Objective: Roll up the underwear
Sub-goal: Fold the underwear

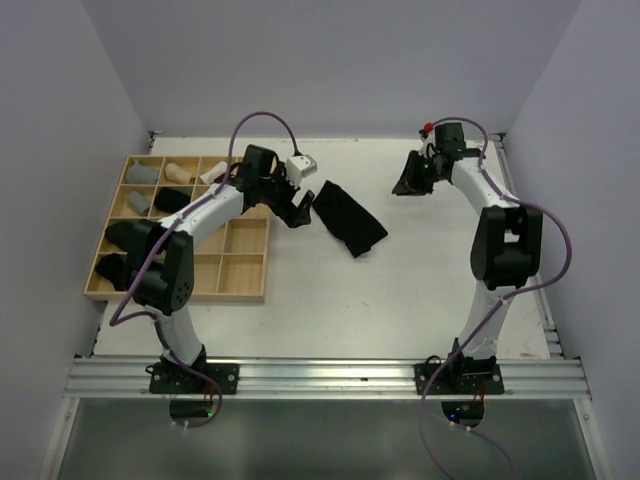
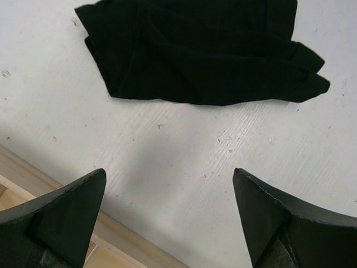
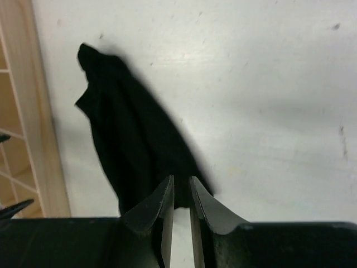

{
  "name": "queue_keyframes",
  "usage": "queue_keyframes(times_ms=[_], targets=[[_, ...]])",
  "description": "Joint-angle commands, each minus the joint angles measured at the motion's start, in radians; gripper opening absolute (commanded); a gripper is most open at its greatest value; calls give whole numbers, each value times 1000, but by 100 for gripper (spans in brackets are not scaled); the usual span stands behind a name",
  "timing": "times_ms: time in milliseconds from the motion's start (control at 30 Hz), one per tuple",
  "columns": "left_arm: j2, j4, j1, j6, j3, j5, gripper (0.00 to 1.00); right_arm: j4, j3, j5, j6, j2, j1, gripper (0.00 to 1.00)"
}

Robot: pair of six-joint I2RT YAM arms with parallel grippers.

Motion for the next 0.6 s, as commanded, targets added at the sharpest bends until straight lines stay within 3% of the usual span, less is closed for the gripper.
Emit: queue_keyframes(times_ms=[0,67,167,300,400,433,467,567], targets=[[44,-138,-30,49,60,-87,98,-23,94,100,-38,144,23,21],[32,-123,-39,27,40,-104,91,-23,106,125,-56,177,35,19],[32,-123,-52,-27,29,-149,70,-6,85,108,-72,215,54,17],[37,-123,-67,-27,11,-167,60,23,25,152,-85,203,127,13],[34,-76,-65,-11,-32,-175,64,51,-71,191,-75,155,202,10],[37,-80,-67,-16,-30,-181,68,53,-97,195,-66,140,221,7],[43,-85,-67,-21,-29,-184,84,63,-158,195,-55,102,259,6],[23,-30,-65,-21,-96,-193,94,95,-272,237,-17,24,349,5]])
